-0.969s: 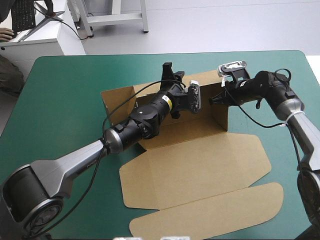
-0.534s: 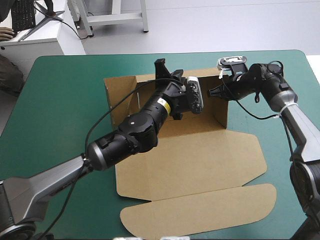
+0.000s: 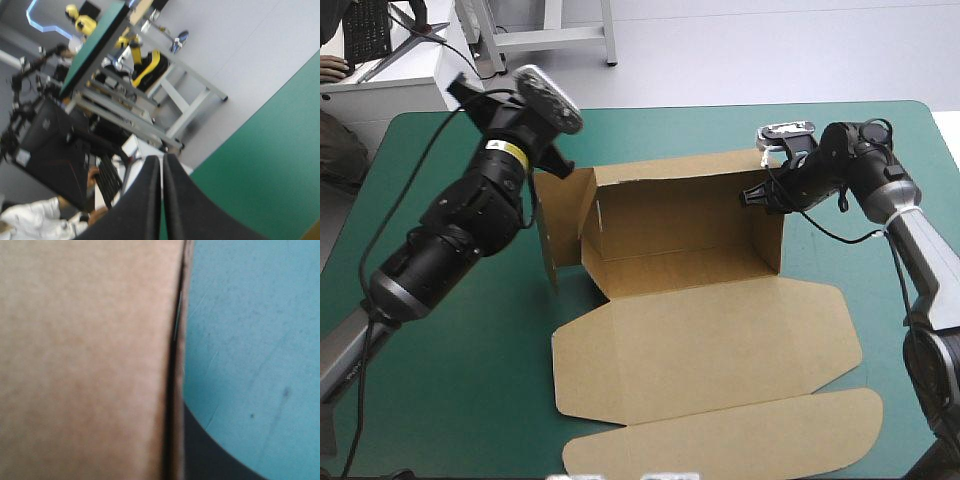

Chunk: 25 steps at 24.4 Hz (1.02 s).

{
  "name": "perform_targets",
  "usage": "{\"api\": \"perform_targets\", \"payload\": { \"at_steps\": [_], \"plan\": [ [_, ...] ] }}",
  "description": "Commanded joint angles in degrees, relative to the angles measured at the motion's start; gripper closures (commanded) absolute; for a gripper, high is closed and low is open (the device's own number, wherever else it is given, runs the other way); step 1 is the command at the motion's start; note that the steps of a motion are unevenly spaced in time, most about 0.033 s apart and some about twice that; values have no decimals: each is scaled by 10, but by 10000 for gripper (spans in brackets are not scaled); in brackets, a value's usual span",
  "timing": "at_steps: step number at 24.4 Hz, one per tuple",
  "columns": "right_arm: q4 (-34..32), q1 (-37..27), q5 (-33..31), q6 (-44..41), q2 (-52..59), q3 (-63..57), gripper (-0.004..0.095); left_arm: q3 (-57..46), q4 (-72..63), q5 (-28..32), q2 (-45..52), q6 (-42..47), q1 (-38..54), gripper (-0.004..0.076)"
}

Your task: Fold the box

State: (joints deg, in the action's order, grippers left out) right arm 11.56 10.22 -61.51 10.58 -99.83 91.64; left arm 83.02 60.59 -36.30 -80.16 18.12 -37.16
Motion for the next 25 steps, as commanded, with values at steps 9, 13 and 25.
{"api": "perform_targets", "payload": {
  "at_steps": [9,13,25],
  "plan": [
    [33,10,-104,-40,82,0,908,17,-328,-116,32,-68,243,724],
    [33,10,-104,-52,50,0,908,17,-440,-138,29,-120,303,724],
    [34,10,-51,-19,-57,70,848,17,-530,-211,27,-197,352,724]
  ]
}}
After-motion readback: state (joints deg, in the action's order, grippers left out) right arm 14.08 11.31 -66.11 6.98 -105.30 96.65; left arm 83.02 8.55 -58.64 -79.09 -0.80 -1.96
